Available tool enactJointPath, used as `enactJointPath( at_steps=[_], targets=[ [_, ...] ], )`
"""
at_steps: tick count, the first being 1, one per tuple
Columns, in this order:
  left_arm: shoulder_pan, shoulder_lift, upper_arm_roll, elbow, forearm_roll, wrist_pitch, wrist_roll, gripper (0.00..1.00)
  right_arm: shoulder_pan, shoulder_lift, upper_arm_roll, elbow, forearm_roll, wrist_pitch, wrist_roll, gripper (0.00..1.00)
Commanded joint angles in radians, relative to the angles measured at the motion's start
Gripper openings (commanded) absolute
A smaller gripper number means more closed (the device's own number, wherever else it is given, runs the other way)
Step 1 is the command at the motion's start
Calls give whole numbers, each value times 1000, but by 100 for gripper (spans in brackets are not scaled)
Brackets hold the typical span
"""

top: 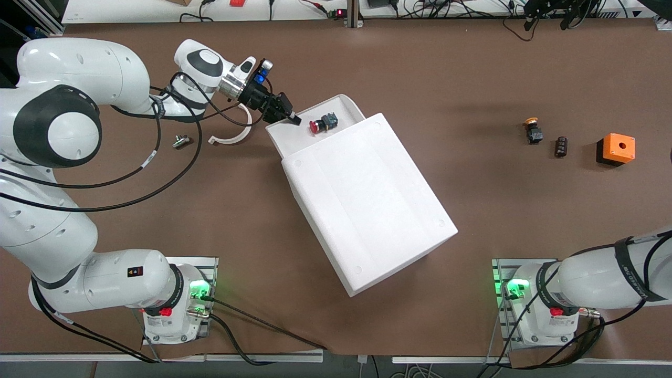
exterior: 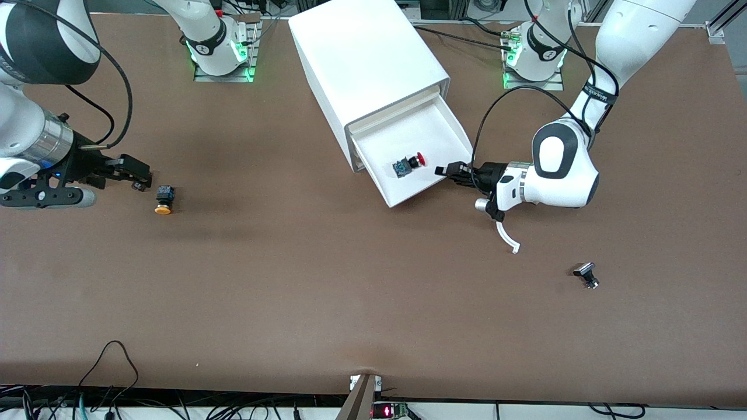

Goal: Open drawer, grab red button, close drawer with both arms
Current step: 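Pull the drawer open with the left gripper while the right gripper approaches, then reach the right gripper into the drawer while the left gripper withdraws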

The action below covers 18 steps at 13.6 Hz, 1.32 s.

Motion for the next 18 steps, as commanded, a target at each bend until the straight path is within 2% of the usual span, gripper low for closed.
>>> enactJointPath(
  at_steps=[1, 2, 5, 7, 10, 11, 13, 14, 16, 18],
  targets=[
    [-1, 2, 14, 20, 18, 73, -42, 54, 82, 5, -3, 18, 14, 58, -26, 100],
    [13, -1, 14, 20, 17, 73, -33, 99, 126, 7, -3, 18, 10, 80, -29, 100],
    [18, -7, 12, 40, 23, 117, -31, 100, 218, 33, -4, 30, 2, 148, -32, 100],
    [48, -23, 14, 66, 29, 142, -33, 100, 226, 47, -1, 50, 14, 157, -32, 100],
    [111, -58, 15, 117, 33, 197, -34, 100, 275, 76, 43, 82, 17, 158, -139, 100],
    [125, -85, 15, 118, 78, 199, -34, 100, 298, 85, 60, 93, 36, 160, -214, 100],
    [153, -147, 23, 146, 287, 185, -43, 100, 356, 116, 68, 134, 43, 160, -306, 100],
    [163, -188, 37, 158, 364, 135, -46, 100, 388, 120, 75, 150, 43, 157, -329, 100],
    [163, -275, 110, 172, 475, 46, -48, 100, 467, 123, 84, 160, 34, 157, -398, 100],
    [160, -332, 173, 215, 637, -40, -51, 100, 519, 157, 83, 196, 31, 158, -502, 100]
  ],
)
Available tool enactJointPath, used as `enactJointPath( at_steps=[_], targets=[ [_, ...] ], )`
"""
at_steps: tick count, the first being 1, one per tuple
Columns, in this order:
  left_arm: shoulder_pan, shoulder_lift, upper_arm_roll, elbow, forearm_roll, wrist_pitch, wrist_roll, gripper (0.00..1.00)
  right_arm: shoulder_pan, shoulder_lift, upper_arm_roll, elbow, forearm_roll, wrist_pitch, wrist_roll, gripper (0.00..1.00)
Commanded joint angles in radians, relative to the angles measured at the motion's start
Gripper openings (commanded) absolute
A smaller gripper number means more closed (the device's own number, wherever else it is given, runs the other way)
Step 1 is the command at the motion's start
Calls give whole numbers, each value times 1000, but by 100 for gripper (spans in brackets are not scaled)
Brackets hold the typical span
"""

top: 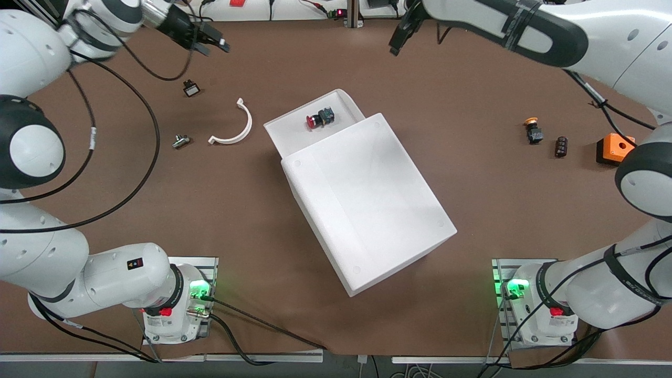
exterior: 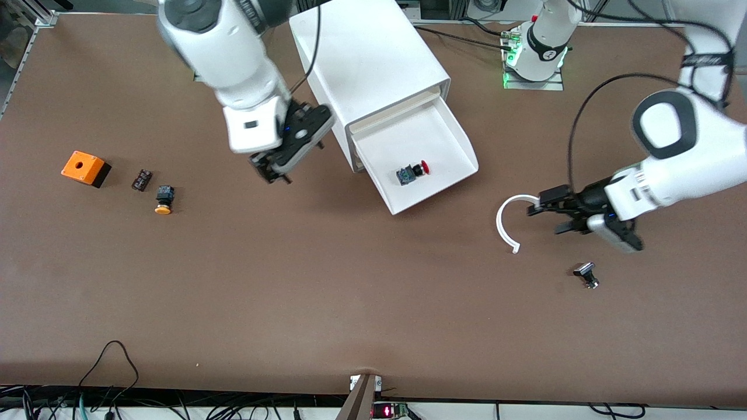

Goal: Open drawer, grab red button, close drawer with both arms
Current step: 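Reach the right gripper into the drawer while the left gripper withdraws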

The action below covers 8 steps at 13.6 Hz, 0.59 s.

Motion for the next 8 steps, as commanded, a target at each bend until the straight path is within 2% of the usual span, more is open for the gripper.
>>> enactJointPath(
  at_steps=[1, 2, 4, 6, 8],
  targets=[
    [-14, -87, 110, 67, 176, -161, -18, 100, 56, 69, -8, 93, 5, -12, -163, 100],
    [-29, -90, 148, 125, 218, -252, -36, 100, 73, 103, -8, 133, 5, -20, -238, 100],
    [-30, -102, 156, 211, 360, -366, -97, 100, 78, 181, -7, 226, 13, -40, -390, 100],
    [-48, -114, 132, 227, 460, -405, -241, 100, 97, 229, -8, 298, 7, -77, -470, 100],
    [-63, -113, 122, 225, 494, -409, -381, 100, 114, 255, -8, 308, 4, -63, -550, 100]
  ],
)
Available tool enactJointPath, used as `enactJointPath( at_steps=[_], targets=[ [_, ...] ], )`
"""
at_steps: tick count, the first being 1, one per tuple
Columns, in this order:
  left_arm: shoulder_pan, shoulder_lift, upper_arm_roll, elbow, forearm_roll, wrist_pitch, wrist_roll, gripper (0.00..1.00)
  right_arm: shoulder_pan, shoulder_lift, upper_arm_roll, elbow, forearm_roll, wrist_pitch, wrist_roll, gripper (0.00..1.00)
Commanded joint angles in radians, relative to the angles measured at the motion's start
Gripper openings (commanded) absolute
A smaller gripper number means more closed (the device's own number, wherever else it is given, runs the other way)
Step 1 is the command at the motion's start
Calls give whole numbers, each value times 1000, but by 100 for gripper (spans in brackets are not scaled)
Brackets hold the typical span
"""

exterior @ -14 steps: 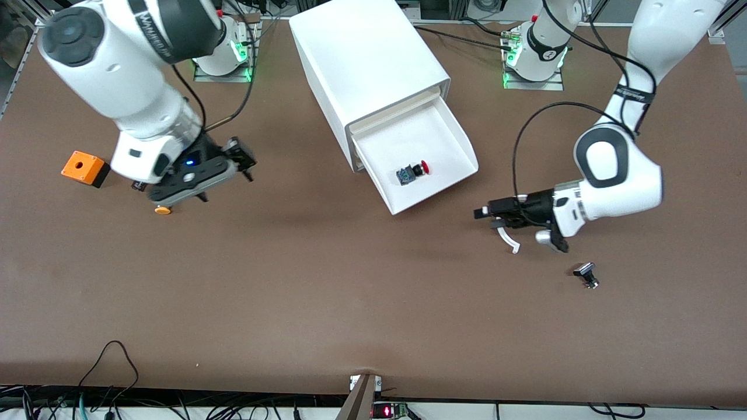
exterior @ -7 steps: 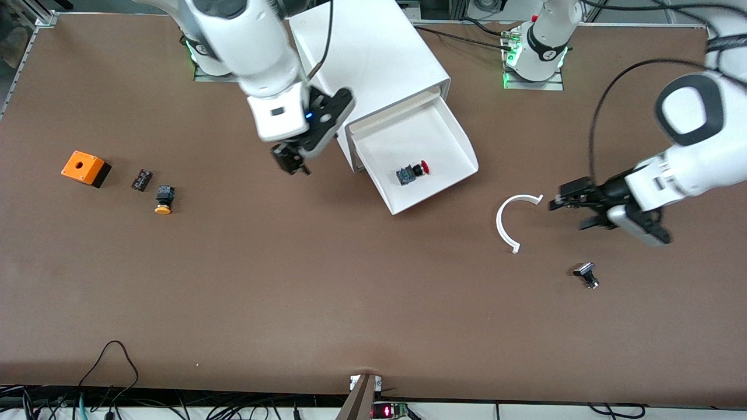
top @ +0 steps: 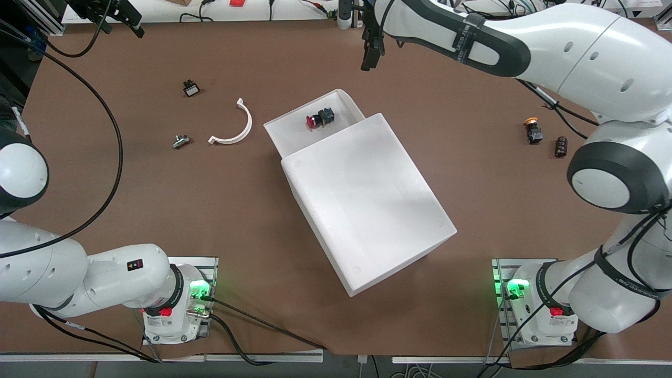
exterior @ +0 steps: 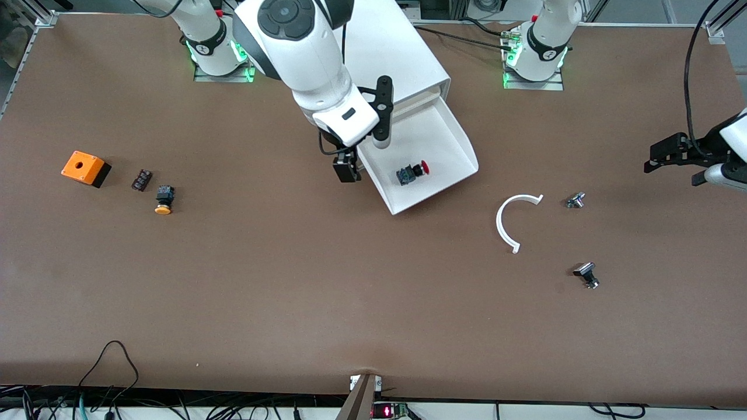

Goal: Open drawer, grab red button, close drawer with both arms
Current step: 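Reach the right gripper into the drawer while the left gripper withdraws, then grasp the red push button in the drawer with the right gripper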

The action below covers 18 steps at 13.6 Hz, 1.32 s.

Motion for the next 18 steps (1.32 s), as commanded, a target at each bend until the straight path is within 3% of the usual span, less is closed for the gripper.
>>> enactJointPath(
  at_steps=[1, 6, 11, 18],
  targets=[
    [-29, 10, -12, 17, 51, -40, -142, 100, 30, 61, -8, 76, 4, -23, -94, 100],
    [-46, 50, -15, 90, 34, -56, -165, 100, 79, 127, -8, 76, -35, 47, -148, 100],
    [-46, 42, -55, 90, 39, -97, -358, 100, 108, 198, -10, 76, -36, 82, -142, 100],
    [-43, 36, -69, 90, 43, -128, -371, 100, 139, 249, -13, 76, -41, 95, -131, 100]
  ],
)
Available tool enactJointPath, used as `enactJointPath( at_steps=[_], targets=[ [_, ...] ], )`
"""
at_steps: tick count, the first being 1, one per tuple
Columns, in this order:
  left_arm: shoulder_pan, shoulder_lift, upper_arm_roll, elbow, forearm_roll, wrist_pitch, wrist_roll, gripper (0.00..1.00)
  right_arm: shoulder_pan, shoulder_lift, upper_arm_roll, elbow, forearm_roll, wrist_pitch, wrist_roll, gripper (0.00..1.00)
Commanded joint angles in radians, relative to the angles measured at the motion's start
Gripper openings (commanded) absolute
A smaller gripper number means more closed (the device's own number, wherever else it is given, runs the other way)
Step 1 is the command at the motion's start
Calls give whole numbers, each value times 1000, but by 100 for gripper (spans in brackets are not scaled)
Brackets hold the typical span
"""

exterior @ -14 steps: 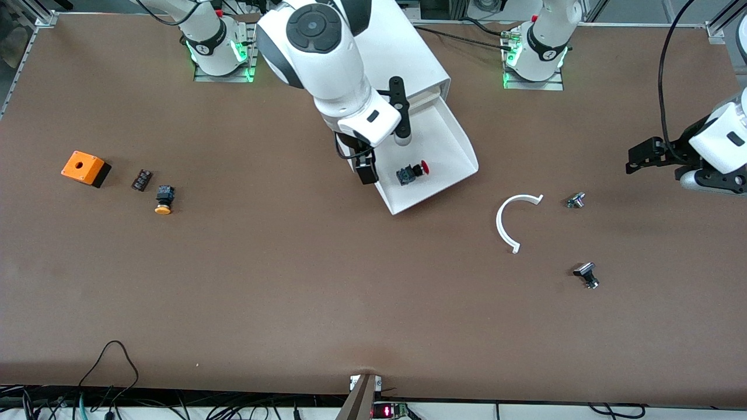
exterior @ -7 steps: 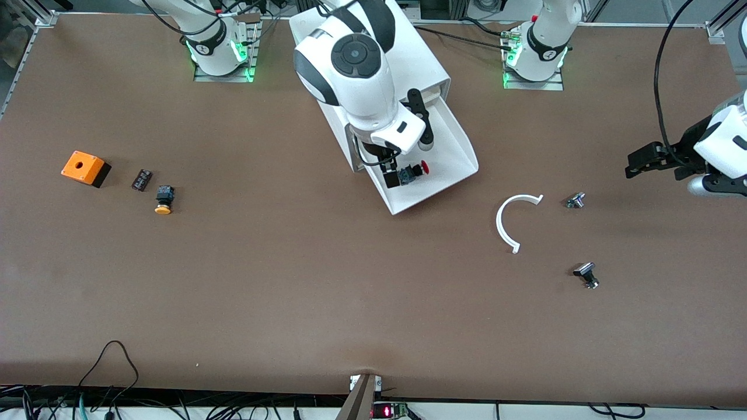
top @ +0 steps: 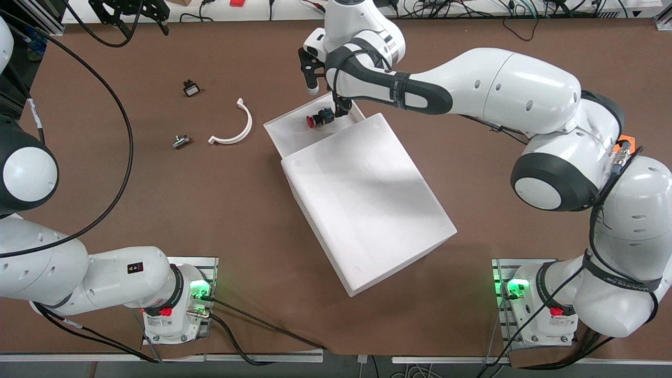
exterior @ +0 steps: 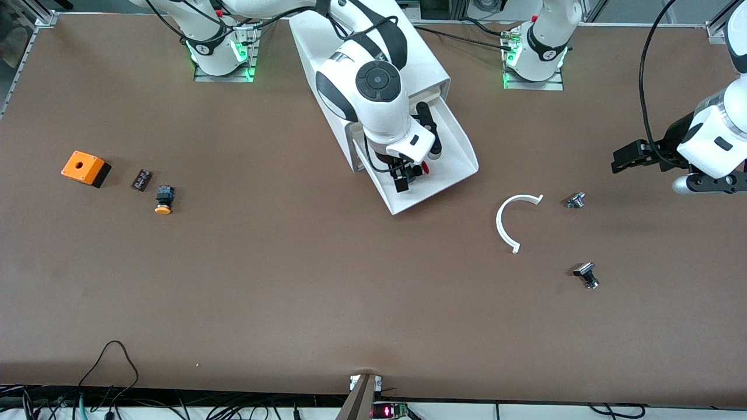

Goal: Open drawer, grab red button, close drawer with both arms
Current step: 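Grasp the red push button in the drawer with the right gripper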

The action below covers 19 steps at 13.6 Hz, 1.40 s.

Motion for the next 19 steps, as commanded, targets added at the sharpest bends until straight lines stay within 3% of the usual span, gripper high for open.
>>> enactJointPath(
  at_steps=[1, 5, 19],
  targets=[
    [1, 8, -5, 32, 16, -29, -13, 100, 17, 25, -12, 39, -12, -5, 3, 100],
    [2, 6, -2, 32, 15, -29, -12, 100, 43, 47, -16, 39, -49, -7, 38, 100],
    [4, 8, 1, 35, 9, -27, -12, 100, 60, 91, -18, 39, -51, 69, 44, 98]
  ],
)
